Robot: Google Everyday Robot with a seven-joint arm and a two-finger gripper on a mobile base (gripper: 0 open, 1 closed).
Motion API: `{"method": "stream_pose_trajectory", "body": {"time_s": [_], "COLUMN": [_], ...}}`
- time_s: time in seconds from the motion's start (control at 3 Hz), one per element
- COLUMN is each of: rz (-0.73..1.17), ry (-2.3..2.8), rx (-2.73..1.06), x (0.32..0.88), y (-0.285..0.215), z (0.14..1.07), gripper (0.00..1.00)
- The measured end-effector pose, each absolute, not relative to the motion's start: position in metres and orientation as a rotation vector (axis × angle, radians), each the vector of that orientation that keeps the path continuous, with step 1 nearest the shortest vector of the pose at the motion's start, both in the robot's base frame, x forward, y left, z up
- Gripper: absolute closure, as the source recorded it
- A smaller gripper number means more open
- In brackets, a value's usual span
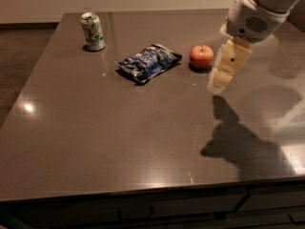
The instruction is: Knock 7up can over
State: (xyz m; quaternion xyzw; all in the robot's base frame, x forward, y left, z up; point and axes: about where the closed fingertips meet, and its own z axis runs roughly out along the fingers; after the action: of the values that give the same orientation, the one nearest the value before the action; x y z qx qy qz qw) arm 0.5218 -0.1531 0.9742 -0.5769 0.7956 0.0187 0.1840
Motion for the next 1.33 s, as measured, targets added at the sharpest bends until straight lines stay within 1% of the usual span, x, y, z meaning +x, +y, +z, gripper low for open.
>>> {"method": "stream_pose_trajectory", "body": {"time_s": [0.33, 0.67, 1.33], "rz": [0.048, 0.076, 0.213], "ry": [2.237, 2.235, 2.283], "rx": [-1.577, -1.488, -1.229], "x": [0.56, 0.596, 0.662], "y": [-0.117, -0.092, -0.046], "z": [0.963, 0.955, 0.944], "gripper": [0.0, 0.0, 0.0]}}
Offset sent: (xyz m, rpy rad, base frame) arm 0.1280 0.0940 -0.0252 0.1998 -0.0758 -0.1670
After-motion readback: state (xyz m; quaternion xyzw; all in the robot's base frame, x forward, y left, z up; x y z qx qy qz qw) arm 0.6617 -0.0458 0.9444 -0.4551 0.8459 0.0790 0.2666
